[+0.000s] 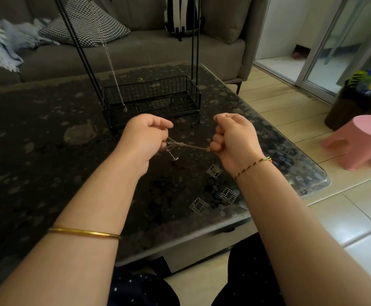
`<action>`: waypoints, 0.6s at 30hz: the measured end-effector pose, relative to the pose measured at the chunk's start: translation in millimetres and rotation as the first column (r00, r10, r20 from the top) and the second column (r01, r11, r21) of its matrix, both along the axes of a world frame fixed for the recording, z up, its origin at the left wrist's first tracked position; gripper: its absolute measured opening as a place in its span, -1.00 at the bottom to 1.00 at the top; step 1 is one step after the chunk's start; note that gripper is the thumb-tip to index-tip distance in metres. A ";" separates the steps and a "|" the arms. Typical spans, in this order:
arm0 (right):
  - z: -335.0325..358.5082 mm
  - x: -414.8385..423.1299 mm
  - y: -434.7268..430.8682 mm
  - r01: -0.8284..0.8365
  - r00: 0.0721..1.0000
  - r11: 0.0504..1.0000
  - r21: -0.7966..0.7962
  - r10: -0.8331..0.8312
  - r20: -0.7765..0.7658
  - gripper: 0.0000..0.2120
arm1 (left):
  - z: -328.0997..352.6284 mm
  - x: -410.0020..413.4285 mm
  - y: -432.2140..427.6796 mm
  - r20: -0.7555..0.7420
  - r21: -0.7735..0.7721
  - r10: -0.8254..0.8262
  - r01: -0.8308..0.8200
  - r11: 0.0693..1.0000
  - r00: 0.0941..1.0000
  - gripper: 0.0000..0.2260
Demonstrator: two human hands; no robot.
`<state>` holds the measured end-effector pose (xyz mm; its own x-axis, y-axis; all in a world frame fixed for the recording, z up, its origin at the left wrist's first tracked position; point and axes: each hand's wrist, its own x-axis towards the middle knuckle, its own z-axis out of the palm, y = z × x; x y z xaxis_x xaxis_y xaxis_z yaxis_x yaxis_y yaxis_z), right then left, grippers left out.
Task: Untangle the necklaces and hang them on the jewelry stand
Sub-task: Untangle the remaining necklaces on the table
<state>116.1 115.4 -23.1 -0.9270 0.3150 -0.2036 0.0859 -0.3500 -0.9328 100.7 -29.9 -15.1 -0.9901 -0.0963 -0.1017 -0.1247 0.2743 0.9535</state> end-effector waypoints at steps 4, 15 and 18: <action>-2.4 2.0 -2.8 -0.131 0.991 0.893 0.431 0.115 0.062 -0.90 | 0.9 -0.3 1.3 -0.027 0.074 0.044 -0.042 0.996 0.999 -0.73; -1.2 8.5 -10.0 -0.332 0.926 0.547 0.768 0.344 0.156 -0.94 | -1.8 -3.4 2.2 -0.065 0.064 0.101 -0.097 0.993 0.993 -0.77; -2.3 7.7 -7.2 -0.249 0.948 0.497 0.831 0.301 0.104 -0.93 | -5.5 -3.8 1.0 -0.100 -0.076 0.041 -0.048 0.996 0.994 -0.76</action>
